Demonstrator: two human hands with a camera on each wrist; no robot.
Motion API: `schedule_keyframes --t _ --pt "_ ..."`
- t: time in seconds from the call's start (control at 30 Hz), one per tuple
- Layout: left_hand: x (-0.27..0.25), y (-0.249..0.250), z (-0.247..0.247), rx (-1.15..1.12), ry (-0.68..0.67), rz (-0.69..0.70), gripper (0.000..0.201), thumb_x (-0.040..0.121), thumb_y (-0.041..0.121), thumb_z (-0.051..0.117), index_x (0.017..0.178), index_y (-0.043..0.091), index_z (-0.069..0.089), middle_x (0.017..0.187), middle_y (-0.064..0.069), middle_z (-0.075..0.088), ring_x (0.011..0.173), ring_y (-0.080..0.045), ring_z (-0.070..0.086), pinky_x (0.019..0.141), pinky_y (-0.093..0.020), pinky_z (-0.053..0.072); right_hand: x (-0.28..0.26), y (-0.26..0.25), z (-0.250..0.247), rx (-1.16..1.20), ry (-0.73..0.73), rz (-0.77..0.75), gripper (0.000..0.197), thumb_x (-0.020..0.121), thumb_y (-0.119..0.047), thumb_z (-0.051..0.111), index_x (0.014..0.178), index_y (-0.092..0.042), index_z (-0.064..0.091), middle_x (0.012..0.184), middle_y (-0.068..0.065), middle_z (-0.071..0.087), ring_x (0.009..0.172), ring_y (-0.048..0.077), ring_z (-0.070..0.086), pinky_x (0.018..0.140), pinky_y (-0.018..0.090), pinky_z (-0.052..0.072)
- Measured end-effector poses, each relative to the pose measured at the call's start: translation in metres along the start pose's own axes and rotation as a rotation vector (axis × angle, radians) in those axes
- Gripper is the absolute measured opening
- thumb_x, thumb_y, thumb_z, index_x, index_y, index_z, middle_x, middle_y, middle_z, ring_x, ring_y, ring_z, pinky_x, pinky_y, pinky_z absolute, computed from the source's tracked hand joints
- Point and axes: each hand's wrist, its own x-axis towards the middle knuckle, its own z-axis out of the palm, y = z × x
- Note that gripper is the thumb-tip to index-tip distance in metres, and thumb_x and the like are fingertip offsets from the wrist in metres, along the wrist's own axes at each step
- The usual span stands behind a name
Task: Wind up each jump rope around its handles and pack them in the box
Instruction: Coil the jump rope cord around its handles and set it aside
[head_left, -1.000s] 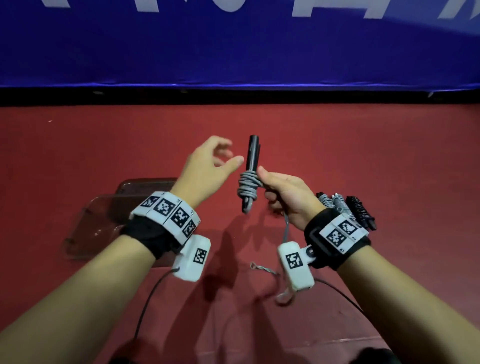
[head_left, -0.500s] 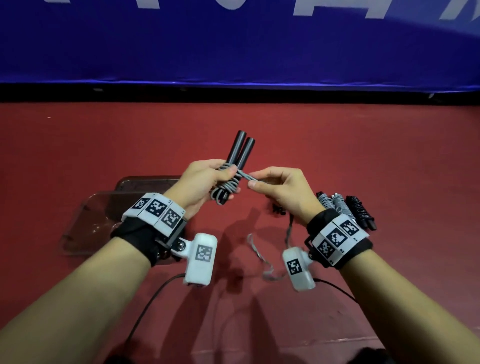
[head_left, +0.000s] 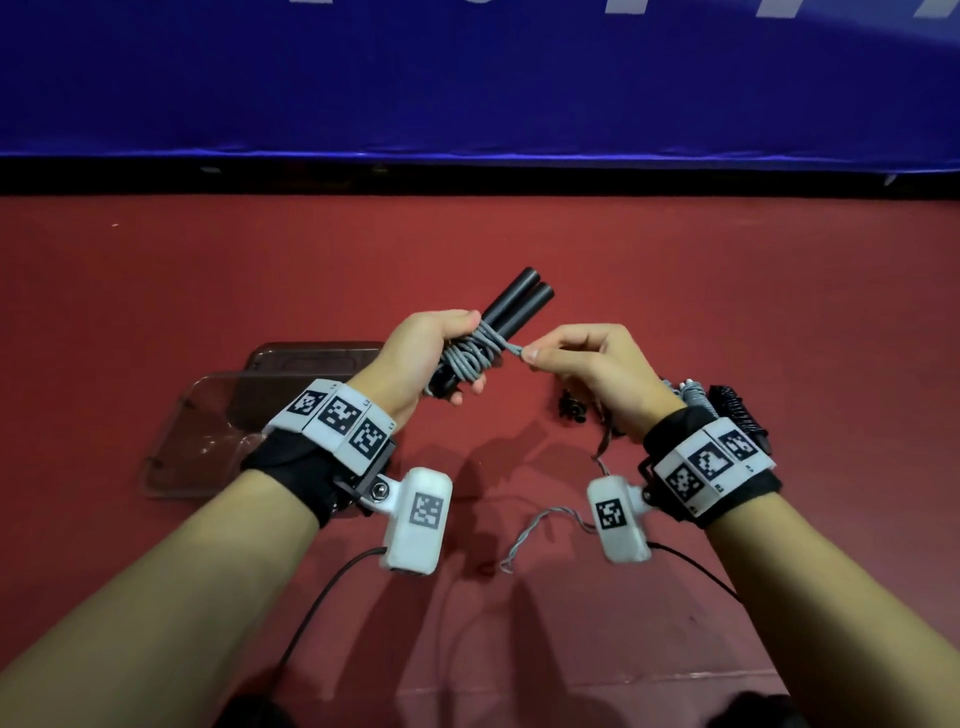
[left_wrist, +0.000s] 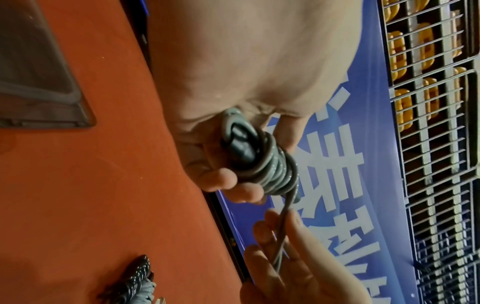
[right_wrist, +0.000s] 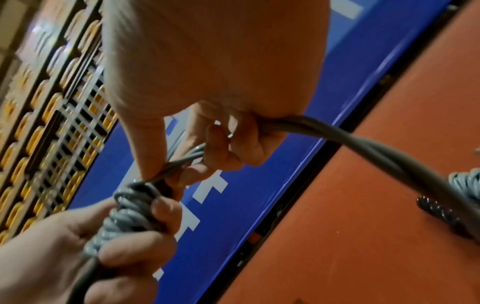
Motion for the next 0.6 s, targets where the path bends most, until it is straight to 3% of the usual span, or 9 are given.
schedule_keyframes --t 0.1,0.2,0.23,0.3,0.4,0.53,0.6 --pt "0.003 0.000 0.002 0.094 0.047 0.032 0.026 0.105 0.019 0.045 0.100 0.003 0.065 0.077 -0.012 0.068 0.050 -0.024 0.055 0.037 -0.020 0.037 0.002 0.005 -0.004 0.033 -0.041 0.057 0.025 0.077 -0.031 0.083 0.079 -0.007 0.077 0.073 0.016 0.051 0.058 0.021 0.031 0.057 0.038 0.015" --pt "0.002 -0.001 0.005 0.060 0.033 -0.005 0.028 0.105 0.020 0.045 0.097 0.003 0.065 0.076 -0.014 0.066 0.048 -0.024 0.054 0.037 -0.021 0.037 0.002 0.012 -0.001 0.031 -0.055 0.077 0.015 0.081 -0.030 0.081 0.083 -0.016 0.078 0.068 0.010 0.055 0.059 0.022 0.037 0.060 0.033 0.021" --pt "0.001 -0.001 0.006 0.023 0.008 -0.037 0.030 0.105 0.022 0.044 0.097 0.002 0.065 0.076 -0.014 0.066 0.047 -0.023 0.053 0.037 -0.021 0.036 0.001 0.013 0.000 0.054 -0.063 0.078 0.009 0.086 -0.025 0.078 0.090 -0.018 0.077 0.065 0.003 0.055 0.054 0.018 0.039 0.058 0.031 0.022" --pt "-0.002 0.000 0.006 -0.094 -0.082 -0.128 0.035 0.104 0.027 0.042 0.098 0.001 0.065 0.075 -0.014 0.065 0.045 -0.022 0.051 0.040 -0.024 0.035 -0.002 0.015 0.003 0.146 -0.146 0.074 0.020 0.093 -0.018 0.070 0.113 -0.018 0.072 0.067 -0.007 0.057 0.057 0.011 0.046 0.052 0.027 0.023" --pt "-0.006 -0.004 0.003 -0.296 -0.237 -0.261 0.032 0.101 0.030 0.041 0.105 0.007 0.063 0.076 -0.012 0.062 0.044 -0.020 0.046 0.047 -0.026 0.035 -0.007 0.015 0.012 0.315 -0.324 0.071 0.041 0.093 -0.019 0.061 0.134 -0.019 0.059 0.082 -0.001 0.059 0.065 0.013 0.049 0.052 0.028 0.017" --pt "-0.009 -0.009 0.002 -0.276 -0.253 -0.298 0.032 0.102 0.034 0.041 0.105 0.015 0.067 0.080 -0.016 0.067 0.047 -0.023 0.050 0.050 -0.026 0.042 -0.010 0.020 0.021 0.326 -0.301 0.068 0.038 0.093 -0.022 0.063 0.131 -0.017 0.064 0.082 0.003 0.059 0.063 0.011 0.048 0.054 0.029 0.016" --pt "-0.002 -0.016 0.005 -0.193 -0.167 -0.271 0.038 0.102 0.041 0.042 0.104 0.013 0.067 0.081 -0.018 0.070 0.051 -0.026 0.056 0.049 -0.027 0.046 -0.009 0.022 0.024 0.338 -0.210 0.051 0.027 0.093 -0.023 0.068 0.119 -0.018 0.070 0.082 0.004 0.061 0.063 0.011 0.049 0.053 0.028 0.017"
